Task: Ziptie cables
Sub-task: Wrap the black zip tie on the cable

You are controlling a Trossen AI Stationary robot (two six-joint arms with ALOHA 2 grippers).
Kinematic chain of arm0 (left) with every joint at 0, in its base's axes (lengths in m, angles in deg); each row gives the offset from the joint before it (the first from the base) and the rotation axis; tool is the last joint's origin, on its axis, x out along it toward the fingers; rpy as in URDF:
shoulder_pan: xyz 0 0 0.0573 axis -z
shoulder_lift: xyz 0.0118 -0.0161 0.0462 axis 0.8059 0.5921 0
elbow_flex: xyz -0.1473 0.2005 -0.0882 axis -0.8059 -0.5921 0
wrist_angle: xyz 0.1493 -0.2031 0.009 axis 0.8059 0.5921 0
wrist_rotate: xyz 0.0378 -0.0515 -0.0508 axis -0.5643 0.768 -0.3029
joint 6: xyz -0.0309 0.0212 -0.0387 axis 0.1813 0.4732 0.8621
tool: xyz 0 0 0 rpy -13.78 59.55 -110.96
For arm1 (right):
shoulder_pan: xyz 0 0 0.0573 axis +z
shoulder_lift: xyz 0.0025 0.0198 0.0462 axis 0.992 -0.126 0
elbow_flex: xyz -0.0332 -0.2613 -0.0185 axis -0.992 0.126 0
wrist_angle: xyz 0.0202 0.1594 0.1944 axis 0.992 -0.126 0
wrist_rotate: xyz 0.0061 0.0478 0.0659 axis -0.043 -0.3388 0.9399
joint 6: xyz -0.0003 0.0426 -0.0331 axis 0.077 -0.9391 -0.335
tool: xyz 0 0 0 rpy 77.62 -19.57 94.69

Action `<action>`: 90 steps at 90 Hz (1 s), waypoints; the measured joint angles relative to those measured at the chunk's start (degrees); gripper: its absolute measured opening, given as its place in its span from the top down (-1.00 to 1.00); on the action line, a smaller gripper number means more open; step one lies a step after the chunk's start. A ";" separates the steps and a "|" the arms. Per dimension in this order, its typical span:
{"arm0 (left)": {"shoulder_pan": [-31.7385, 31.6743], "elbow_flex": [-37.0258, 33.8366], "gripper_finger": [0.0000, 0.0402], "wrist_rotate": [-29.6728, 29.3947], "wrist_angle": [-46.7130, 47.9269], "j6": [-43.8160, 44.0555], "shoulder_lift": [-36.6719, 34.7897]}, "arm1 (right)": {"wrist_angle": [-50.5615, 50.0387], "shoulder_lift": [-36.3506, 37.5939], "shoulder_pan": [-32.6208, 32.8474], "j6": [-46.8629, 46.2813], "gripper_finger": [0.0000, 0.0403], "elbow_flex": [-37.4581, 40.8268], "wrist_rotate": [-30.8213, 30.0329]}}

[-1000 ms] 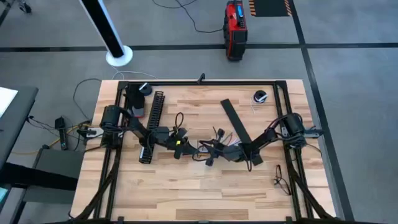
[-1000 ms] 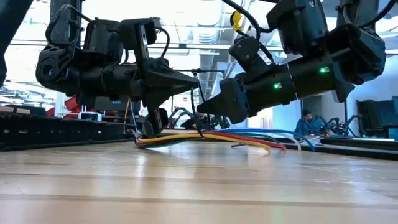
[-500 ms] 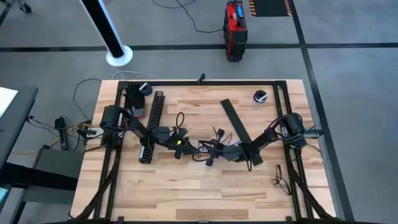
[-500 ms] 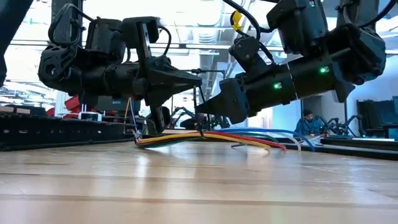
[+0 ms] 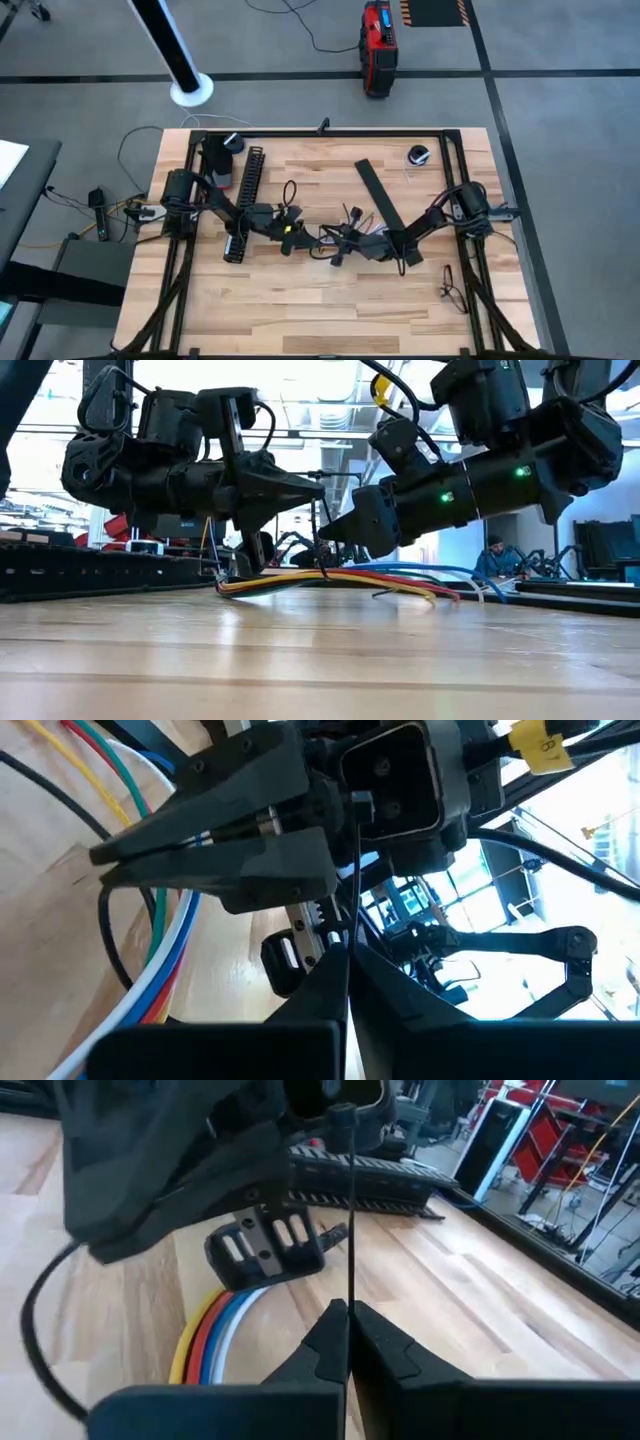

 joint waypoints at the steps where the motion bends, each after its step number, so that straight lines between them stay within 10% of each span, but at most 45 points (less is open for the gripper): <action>1: 0.00 0.00 1.00 0.00 0.00 0.03 0.00 | 0.27 0.00 0.00 0.17 1.00 -0.01 0.00; 90: 0.00 0.00 1.00 -0.09 -0.87 -0.06 0.00 | 0.08 -0.02 0.70 1.33 1.00 0.06 -1.13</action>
